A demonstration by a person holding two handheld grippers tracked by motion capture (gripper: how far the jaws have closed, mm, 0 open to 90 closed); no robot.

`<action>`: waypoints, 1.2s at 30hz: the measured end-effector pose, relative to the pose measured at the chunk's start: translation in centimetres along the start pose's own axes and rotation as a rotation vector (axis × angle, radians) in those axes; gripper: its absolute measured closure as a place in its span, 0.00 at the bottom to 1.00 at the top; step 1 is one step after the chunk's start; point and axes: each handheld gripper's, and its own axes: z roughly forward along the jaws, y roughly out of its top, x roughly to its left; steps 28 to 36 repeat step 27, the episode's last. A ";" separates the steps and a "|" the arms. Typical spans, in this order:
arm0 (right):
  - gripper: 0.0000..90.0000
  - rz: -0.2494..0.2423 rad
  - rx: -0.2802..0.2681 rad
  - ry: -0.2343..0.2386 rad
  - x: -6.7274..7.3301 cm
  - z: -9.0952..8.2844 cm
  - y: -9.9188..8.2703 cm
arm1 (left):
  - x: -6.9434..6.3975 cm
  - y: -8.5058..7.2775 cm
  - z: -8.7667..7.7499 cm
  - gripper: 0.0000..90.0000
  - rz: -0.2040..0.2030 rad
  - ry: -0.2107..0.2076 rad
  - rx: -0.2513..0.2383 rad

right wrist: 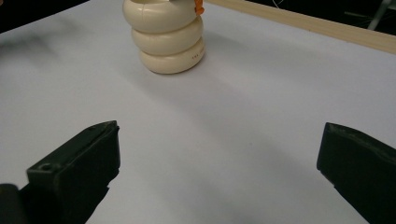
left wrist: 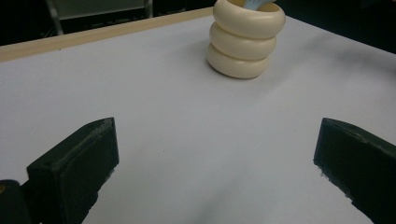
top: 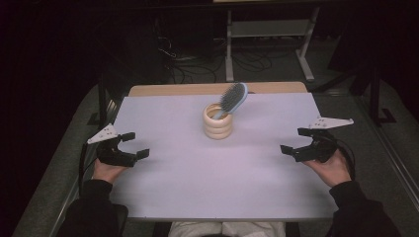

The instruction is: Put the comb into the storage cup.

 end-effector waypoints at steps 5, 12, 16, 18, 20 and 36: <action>0.00 -0.004 -0.003 -0.009 -0.2 -0.3 -0.8 | 0.0 -0.1 0.0 0.00 -0.005 0.002 0.003; 0.00 -0.006 -0.026 -0.021 -0.3 -0.8 -2.5 | 0.0 -0.1 0.0 0.00 -0.008 -0.001 -0.005; 0.00 -0.007 -0.018 -0.028 -0.2 -0.9 -3.6 | 0.0 -0.1 -0.1 0.00 -0.006 -0.001 -0.008; 0.00 -0.009 -0.014 -0.033 0.0 -0.9 -3.9 | -0.1 0.0 -0.1 0.00 -0.003 -0.002 -0.009; 0.00 -0.009 -0.014 -0.035 0.1 -0.9 -4.2 | -0.1 0.0 -0.2 0.00 -0.003 -0.005 -0.014; 0.00 -0.007 0.017 -0.036 0.3 -0.5 -4.6 | -0.1 0.0 -0.3 0.00 -0.001 -0.012 -0.030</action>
